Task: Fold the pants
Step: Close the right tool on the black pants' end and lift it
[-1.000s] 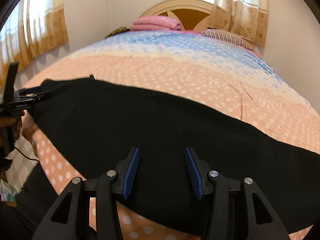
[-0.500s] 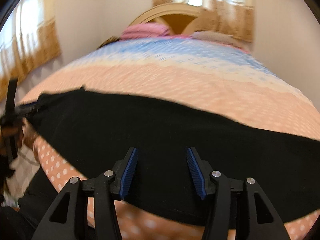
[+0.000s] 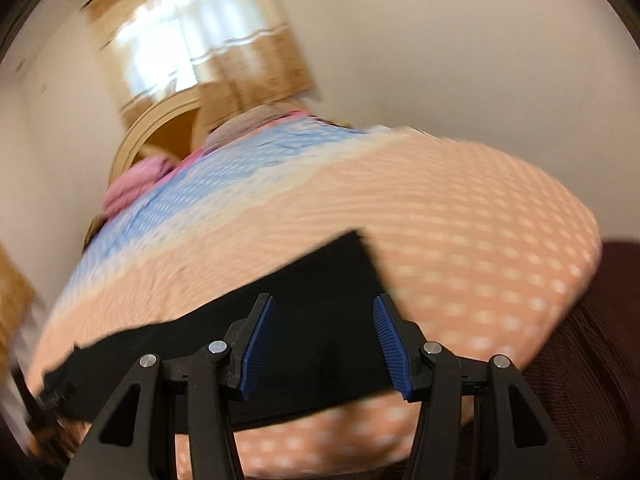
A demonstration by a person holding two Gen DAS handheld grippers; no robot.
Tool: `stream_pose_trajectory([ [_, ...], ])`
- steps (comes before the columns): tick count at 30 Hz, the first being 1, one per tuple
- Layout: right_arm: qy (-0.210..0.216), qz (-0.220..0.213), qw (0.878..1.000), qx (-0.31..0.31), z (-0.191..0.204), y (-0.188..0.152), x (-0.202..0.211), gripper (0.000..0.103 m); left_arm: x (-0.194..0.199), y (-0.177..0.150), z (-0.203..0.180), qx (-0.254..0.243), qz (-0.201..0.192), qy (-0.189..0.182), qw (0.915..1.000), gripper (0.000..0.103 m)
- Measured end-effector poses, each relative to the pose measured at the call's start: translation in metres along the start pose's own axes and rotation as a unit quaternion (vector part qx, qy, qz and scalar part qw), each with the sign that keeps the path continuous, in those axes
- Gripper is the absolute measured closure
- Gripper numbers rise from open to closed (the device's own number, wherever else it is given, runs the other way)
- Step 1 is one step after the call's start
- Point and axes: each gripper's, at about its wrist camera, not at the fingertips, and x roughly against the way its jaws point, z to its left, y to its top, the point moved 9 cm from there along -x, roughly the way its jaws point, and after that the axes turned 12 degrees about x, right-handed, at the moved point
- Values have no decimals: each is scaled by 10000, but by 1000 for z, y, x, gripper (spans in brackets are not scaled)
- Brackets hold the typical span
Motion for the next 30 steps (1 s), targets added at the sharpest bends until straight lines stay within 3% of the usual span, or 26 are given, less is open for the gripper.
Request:
stream_pose_trajectory([
  [4,258,291,9988,-310,-18,-13,-16,51,-4,-4,4,196,5,-77,9998,0],
  [13,879,272,9952,-328,1,-23,-20,56,1,-4,10,217,2,42,9998,0],
  [14,903,287,9949,-354,-2,-23,-21,60,2,-4,12,254,3,53,9997,0],
  [16,786,394,9954,-377,-10,-25,-22,72,6,0,21,229,-69,225,9995,0],
  [17,786,418,9951,-436,-14,-27,-20,72,8,2,26,236,-126,305,9992,0],
  [24,966,434,9927,-585,-17,-29,-20,72,14,5,74,603,-219,730,9953,0],
  [30,1279,275,9884,-769,-20,-17,-33,71,24,10,98,567,-362,1071,9920,0],
])
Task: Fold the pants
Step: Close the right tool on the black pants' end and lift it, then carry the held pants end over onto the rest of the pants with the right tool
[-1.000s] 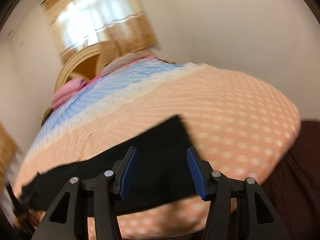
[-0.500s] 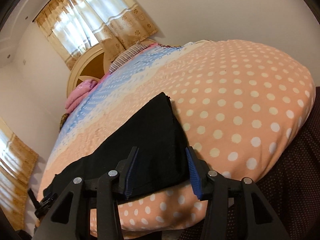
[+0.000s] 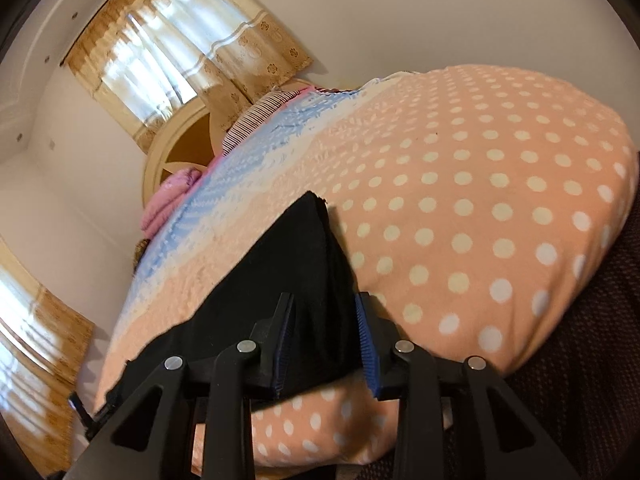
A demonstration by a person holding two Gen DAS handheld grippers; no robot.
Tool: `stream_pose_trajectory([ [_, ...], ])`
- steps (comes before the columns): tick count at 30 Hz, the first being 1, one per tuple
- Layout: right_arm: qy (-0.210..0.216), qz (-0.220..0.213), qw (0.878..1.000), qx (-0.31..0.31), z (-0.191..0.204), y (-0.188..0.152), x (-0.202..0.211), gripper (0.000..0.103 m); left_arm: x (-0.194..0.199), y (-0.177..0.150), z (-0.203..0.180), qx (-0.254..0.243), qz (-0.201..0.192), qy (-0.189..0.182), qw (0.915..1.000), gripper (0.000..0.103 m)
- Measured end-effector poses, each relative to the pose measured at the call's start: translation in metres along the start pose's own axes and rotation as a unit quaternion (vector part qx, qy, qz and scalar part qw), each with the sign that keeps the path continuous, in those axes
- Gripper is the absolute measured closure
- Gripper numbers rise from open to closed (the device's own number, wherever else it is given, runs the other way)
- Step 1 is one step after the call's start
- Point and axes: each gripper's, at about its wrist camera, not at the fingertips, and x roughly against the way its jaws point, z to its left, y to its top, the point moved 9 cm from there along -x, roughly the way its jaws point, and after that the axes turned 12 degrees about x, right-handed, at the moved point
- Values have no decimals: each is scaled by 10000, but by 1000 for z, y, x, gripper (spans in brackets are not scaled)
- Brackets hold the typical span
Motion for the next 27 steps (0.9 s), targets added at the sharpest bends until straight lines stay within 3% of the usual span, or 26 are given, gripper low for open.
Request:
stream_pose_trajectory([
  [7,196,-6,9998,-30,1,2,-3,72,2,0,56,386,11,470,9982,0],
  [11,117,-85,9999,40,0,3,-4,76,0,-4,73,534,22,561,9970,0],
  [12,111,-85,9999,52,0,3,-4,76,0,-5,74,543,6,561,9969,0],
  [14,57,-62,9999,58,-1,3,-3,89,-1,-6,73,537,-17,552,9970,0],
  [19,108,-276,9994,166,13,10,7,91,-5,-7,72,449,-75,607,9971,0],
  [27,151,-592,9948,809,67,26,23,92,-5,-7,73,492,-139,602,9969,0],
])
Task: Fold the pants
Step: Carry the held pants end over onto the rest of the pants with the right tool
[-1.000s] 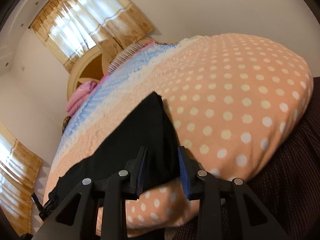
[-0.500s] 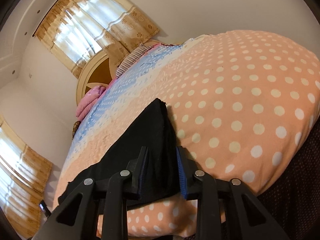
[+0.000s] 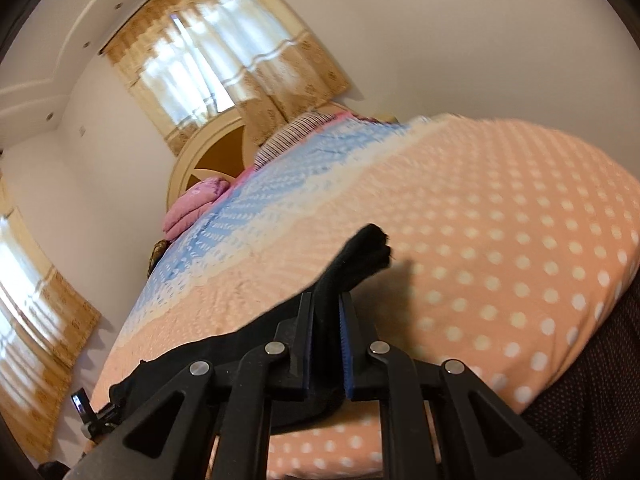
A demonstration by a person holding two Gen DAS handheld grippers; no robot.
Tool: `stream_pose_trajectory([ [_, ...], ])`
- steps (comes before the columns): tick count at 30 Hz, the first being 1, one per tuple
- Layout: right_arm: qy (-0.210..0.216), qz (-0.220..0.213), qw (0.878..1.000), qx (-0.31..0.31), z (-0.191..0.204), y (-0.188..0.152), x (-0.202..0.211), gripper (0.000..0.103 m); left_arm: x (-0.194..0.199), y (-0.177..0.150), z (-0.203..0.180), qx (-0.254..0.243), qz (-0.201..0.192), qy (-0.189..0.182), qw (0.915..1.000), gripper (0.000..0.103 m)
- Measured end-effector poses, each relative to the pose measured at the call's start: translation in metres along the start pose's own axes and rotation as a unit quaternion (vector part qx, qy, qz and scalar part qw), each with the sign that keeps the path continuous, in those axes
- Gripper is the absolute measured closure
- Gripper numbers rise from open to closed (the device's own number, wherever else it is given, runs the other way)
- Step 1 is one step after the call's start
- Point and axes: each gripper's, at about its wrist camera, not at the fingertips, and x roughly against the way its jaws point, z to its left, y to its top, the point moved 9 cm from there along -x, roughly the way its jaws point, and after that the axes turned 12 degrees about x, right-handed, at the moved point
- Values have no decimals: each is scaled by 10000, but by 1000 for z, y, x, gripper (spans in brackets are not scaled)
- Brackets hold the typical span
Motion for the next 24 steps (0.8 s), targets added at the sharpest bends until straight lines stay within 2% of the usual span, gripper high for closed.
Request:
stream_pose_trajectory([
  [12,553,-91,9962,663,84,12,-7,92,2,-1,1,16,-72,-26,10000,0],
  [24,1149,69,9867,1145,160,8,-30,92,4,-2,0,22,-120,-39,9999,0],
])
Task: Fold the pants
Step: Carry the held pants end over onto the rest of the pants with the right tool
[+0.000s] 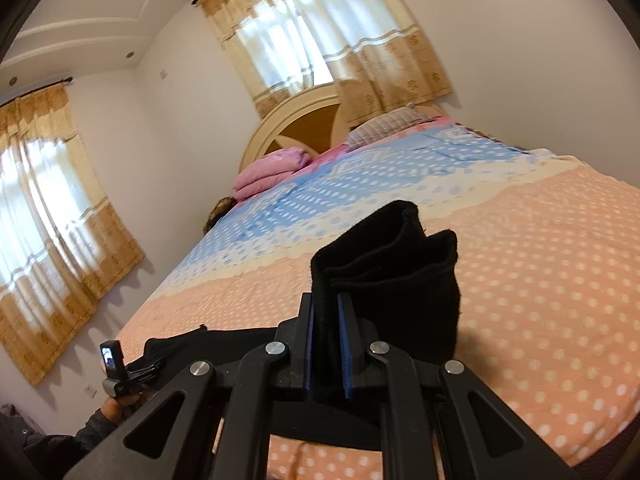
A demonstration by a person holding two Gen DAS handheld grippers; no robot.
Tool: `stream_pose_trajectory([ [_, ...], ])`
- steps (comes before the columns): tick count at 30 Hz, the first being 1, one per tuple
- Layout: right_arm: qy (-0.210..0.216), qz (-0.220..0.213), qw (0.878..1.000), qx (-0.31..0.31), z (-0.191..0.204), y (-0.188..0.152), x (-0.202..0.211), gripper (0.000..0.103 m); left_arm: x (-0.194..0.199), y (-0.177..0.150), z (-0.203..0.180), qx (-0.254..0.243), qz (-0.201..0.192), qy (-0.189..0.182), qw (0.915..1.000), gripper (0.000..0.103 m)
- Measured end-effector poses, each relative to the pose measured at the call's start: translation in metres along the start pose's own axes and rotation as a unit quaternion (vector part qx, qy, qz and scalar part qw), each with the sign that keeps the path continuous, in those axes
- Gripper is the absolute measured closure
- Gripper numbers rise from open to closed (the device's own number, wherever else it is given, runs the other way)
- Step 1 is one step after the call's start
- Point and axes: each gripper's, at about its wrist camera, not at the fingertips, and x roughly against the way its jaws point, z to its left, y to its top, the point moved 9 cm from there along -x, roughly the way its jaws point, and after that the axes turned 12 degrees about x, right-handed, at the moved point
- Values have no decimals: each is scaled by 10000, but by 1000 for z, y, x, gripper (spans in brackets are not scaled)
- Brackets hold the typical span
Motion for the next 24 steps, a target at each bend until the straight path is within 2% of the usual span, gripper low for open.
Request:
stream_pose_trajectory([
  [12,461,324,9979,333,56,-5,-49,92,2,0,-1,9,-30,-15,10000,0],
  [24,912,747,9913,590,111,-27,-107,92,2,-1,0,7,-35,-16,10000,0],
])
